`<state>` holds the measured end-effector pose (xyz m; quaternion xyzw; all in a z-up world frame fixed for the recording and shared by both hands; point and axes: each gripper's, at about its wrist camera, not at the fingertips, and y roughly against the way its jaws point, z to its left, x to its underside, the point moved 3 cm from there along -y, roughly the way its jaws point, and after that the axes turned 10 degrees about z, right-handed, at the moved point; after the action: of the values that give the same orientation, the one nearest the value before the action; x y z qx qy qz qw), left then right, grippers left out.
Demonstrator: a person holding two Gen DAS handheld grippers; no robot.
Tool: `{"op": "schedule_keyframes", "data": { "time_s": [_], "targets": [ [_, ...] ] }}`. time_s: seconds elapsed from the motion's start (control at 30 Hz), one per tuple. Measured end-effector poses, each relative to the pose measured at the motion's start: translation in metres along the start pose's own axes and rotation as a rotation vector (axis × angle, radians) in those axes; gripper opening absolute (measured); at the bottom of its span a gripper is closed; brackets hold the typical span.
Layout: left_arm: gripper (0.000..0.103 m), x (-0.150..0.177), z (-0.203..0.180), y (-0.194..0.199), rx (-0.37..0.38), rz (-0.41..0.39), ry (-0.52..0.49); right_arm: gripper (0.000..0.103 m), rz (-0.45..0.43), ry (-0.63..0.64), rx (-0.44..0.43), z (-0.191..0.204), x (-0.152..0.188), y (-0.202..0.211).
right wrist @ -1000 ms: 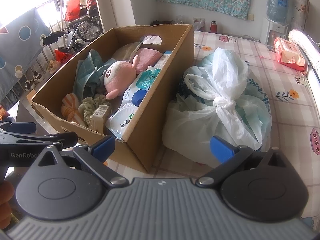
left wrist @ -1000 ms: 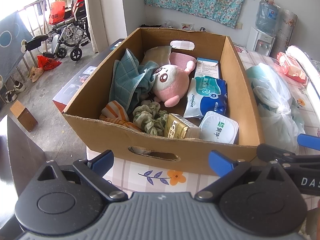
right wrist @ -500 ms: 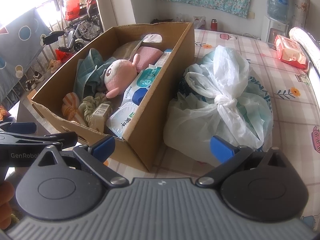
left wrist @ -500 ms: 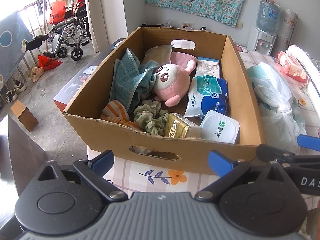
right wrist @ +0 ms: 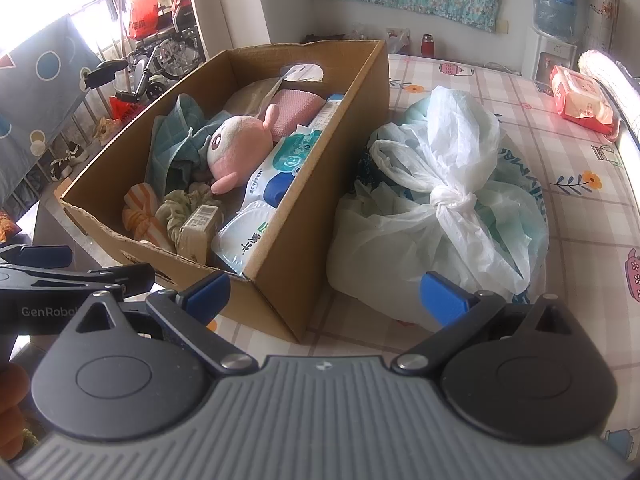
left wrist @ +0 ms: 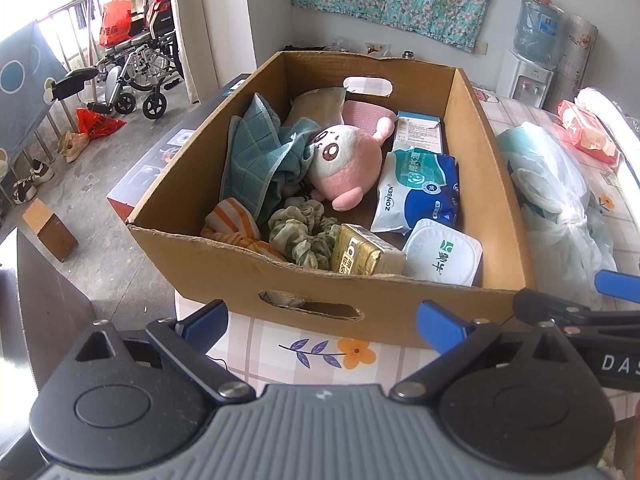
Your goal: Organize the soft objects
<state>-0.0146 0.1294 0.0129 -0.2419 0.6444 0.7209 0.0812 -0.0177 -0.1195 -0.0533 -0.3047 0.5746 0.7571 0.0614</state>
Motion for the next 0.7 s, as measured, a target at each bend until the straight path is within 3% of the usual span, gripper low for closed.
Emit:
{"op": "schedule_keyframes", "data": {
  "time_s": [0.7],
  "targets": [
    [0.101, -0.0010, 0.0000, 0.0001, -0.003, 0.000, -0.001, 0.102, 0.004, -0.004, -0.005, -0.0005, -0.0010, -0.0014]
  ]
}}
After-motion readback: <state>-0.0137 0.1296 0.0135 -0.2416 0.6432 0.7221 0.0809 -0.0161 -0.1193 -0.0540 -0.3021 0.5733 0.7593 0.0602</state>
